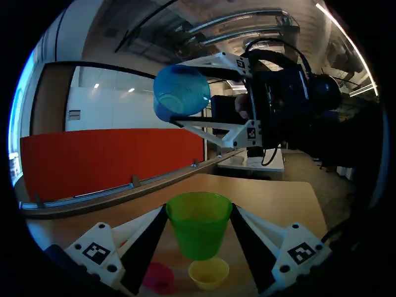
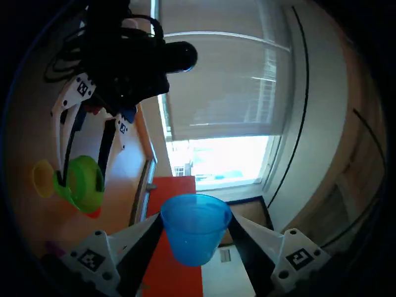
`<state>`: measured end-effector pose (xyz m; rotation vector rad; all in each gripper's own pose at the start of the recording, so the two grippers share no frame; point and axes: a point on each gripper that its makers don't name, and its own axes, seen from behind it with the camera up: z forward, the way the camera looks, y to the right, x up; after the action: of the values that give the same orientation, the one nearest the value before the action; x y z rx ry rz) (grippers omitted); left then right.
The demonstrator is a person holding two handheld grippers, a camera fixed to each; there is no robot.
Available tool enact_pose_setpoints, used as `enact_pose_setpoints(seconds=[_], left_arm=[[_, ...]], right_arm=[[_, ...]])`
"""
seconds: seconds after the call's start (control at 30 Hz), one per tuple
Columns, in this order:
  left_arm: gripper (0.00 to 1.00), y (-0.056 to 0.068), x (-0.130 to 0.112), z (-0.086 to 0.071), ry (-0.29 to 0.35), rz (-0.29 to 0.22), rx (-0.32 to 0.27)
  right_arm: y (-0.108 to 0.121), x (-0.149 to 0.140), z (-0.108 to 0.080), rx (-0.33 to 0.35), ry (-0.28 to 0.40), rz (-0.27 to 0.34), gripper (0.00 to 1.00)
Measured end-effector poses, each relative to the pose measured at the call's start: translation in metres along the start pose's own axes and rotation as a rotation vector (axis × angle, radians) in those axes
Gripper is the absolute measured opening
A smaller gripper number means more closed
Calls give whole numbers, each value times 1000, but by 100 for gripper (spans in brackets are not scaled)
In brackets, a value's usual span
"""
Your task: Pour water
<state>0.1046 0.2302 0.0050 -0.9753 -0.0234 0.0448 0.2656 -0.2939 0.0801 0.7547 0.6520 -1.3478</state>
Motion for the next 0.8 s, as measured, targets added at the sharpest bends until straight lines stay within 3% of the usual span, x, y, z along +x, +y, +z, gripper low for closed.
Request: enact_pose_setpoints(seconds=[0.3, 0.63, 0.8], left_arm=[[89, 0, 1, -2, -2, 3, 5], [89, 1, 1, -3, -8, 7, 12], [89, 0, 2, -3, -10, 7, 15]], right_arm=[[-13, -1, -10, 15, 1, 331, 91], [-25, -4, -20, 40, -2, 816, 91], [-27, -5, -22, 40, 3, 1020, 91]])
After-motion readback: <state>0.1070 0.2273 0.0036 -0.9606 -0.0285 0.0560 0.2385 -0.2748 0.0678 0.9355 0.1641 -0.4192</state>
